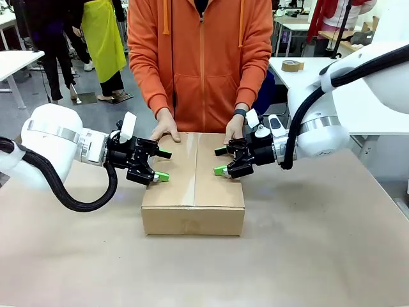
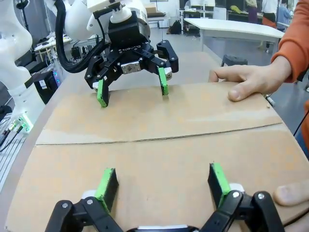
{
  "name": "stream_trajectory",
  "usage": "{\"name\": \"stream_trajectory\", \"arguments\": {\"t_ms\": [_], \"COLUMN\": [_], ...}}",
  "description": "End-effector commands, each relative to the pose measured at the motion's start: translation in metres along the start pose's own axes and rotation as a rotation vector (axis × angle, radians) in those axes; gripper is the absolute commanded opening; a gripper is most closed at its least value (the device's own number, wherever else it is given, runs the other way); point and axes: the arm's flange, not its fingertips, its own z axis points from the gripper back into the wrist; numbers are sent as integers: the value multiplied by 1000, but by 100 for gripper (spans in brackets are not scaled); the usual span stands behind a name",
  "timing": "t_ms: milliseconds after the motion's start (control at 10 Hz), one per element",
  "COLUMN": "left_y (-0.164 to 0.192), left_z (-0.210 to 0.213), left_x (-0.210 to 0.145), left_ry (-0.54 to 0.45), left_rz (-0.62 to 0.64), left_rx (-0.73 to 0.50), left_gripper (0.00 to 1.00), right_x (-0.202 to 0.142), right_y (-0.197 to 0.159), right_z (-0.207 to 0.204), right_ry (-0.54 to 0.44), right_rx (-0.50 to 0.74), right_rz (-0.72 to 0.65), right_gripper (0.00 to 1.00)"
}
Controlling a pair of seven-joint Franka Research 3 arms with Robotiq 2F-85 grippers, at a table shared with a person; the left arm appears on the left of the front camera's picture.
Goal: Pack the gift set into the box.
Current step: Press and hold the closed box until the human finishes sealing it.
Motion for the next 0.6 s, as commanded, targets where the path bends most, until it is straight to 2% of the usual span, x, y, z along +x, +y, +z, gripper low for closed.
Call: {"name": "stream_trajectory", "arguments": {"t_ms": [0, 500], "left_y": [-1, -1], "left_z": [0, 0], "left_x": [-1, -1], "left_ry": [0, 0], "left_rz": [-14, -14], "left_rx": [0, 0], "left_gripper": [100, 100], "right_x": [-2, -2], "right_y": [2, 2], "right_z": [-1, -1], "right_ry": [-3, -3], "right_rx": [4, 4], "right_rz": [7, 7], "right_gripper": [100, 100]}}
